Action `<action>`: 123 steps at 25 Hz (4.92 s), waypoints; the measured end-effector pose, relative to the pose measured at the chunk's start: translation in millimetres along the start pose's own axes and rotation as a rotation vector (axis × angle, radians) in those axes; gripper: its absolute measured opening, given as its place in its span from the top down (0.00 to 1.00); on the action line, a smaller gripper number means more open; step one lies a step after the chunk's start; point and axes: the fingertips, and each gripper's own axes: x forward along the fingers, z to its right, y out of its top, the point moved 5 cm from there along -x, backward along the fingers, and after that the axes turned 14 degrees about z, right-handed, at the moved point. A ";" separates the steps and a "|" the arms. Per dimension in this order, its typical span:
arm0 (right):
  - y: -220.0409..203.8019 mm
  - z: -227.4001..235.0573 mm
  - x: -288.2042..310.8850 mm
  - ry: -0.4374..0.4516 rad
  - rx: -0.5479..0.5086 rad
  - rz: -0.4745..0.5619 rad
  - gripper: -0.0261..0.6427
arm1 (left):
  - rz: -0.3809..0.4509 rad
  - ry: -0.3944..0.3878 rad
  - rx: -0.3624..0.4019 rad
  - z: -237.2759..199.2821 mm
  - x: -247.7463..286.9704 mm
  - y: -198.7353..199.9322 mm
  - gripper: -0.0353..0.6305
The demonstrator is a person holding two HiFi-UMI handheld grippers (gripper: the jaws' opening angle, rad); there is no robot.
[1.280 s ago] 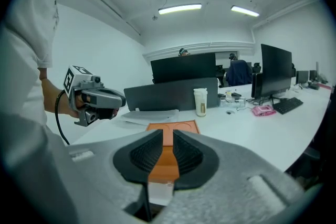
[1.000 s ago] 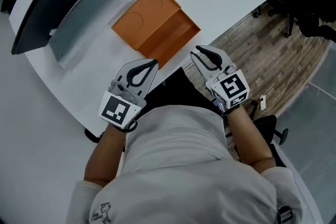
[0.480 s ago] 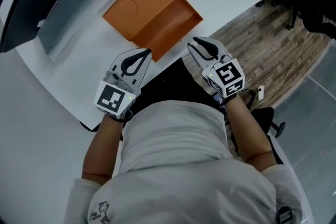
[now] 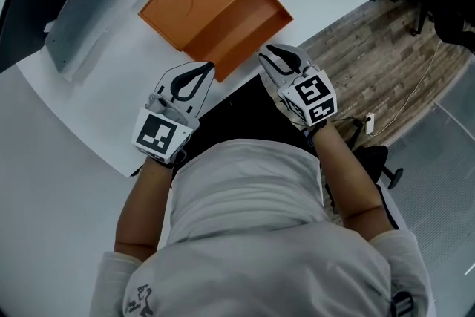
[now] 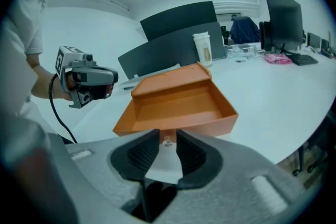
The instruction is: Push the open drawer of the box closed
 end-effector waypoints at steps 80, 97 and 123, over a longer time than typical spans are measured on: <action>46.1 9.5 133.2 0.304 -0.102 -0.114 0.86 | 0.050 0.301 -0.116 -66.3 -19.9 6.1 0.95; 77.8 -9.3 91.3 0.232 -0.143 -0.048 0.80 | 0.107 0.255 -0.040 -49.1 -42.6 39.9 0.95; 206.0 -114.7 -45.4 0.048 -0.283 0.270 0.80 | 0.305 0.125 0.194 31.0 -138.5 174.8 0.95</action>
